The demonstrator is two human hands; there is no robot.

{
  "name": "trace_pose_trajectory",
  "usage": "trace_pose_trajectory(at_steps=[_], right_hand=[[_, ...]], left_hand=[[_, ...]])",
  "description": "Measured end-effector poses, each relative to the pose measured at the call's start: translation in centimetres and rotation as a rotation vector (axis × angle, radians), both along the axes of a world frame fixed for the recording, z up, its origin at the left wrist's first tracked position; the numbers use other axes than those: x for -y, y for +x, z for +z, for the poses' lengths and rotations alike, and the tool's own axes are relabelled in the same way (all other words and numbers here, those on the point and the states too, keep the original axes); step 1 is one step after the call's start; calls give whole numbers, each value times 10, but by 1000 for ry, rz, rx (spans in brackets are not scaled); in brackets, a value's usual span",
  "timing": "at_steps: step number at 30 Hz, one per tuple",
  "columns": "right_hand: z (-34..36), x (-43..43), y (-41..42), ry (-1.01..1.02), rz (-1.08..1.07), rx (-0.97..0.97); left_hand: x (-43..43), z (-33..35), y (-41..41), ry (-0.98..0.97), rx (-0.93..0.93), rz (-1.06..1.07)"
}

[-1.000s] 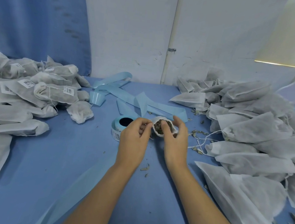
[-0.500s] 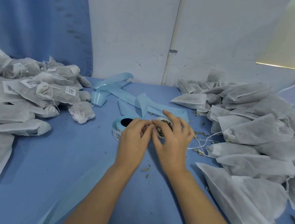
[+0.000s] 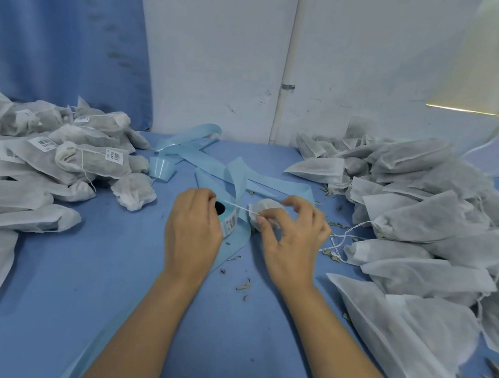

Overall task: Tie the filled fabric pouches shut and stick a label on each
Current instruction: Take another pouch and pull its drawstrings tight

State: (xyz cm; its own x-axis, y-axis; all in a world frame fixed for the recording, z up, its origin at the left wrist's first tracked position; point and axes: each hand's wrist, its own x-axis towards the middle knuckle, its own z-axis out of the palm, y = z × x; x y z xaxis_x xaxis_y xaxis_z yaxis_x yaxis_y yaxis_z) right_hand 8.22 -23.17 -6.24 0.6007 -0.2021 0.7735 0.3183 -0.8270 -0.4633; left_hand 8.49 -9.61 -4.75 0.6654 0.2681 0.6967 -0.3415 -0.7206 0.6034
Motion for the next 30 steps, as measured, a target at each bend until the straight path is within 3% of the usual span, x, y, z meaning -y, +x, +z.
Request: trace_pose_trajectory(at_steps=[7,10,12,16,26,30], right_hand=[[-3,3,3,101,39,-133],[-4,3,4,144,71,-224],[-4,2,5,134,90,-259],[-3,3,3,113,80,-260],[-3,0,-1,-12,98,-132],[-1,-4,-5,181,223,-229]], left_hand=[[9,0,1,-85,-123,-24],[18,9,-5,-72,-70,19],[28,16,-9,-125,-17,-80],[51,10,-15,-176,-215,-298],[53,-11,-13,-260,-326,-322],[51,-14,-10,-456,-350,-359]])
